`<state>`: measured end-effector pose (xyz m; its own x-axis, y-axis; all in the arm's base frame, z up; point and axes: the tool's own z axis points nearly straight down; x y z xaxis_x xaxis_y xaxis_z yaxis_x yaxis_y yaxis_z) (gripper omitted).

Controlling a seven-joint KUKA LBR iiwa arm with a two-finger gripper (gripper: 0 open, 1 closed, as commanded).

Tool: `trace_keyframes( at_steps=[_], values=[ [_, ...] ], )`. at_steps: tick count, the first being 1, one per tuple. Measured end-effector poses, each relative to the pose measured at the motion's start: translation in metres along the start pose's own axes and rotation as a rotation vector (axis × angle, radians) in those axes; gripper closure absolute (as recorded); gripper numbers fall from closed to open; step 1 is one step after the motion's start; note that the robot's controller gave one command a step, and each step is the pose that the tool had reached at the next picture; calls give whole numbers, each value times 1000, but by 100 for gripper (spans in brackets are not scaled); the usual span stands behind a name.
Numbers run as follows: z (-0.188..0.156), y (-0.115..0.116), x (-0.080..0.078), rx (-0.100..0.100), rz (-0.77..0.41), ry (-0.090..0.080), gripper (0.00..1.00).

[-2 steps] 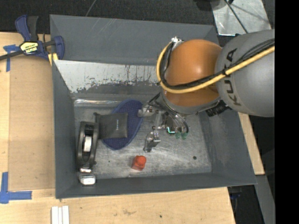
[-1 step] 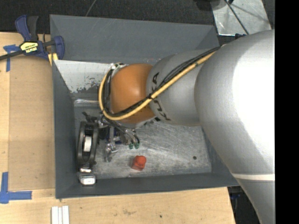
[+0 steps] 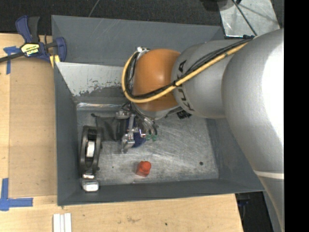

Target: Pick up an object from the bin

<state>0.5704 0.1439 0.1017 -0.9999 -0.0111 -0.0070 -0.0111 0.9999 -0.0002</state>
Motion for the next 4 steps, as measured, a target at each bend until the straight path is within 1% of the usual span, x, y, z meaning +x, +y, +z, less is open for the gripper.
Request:
trace_keyframes(
  at_steps=[1,2,3,4],
  values=[
    [-13,-10,-15,0,524,3,0],
    [29,-36,-28,-6,555,2,0],
    [26,-35,-29,-3,551,3,0],
    [22,-38,-35,-4,555,-18,100]
  ],
)
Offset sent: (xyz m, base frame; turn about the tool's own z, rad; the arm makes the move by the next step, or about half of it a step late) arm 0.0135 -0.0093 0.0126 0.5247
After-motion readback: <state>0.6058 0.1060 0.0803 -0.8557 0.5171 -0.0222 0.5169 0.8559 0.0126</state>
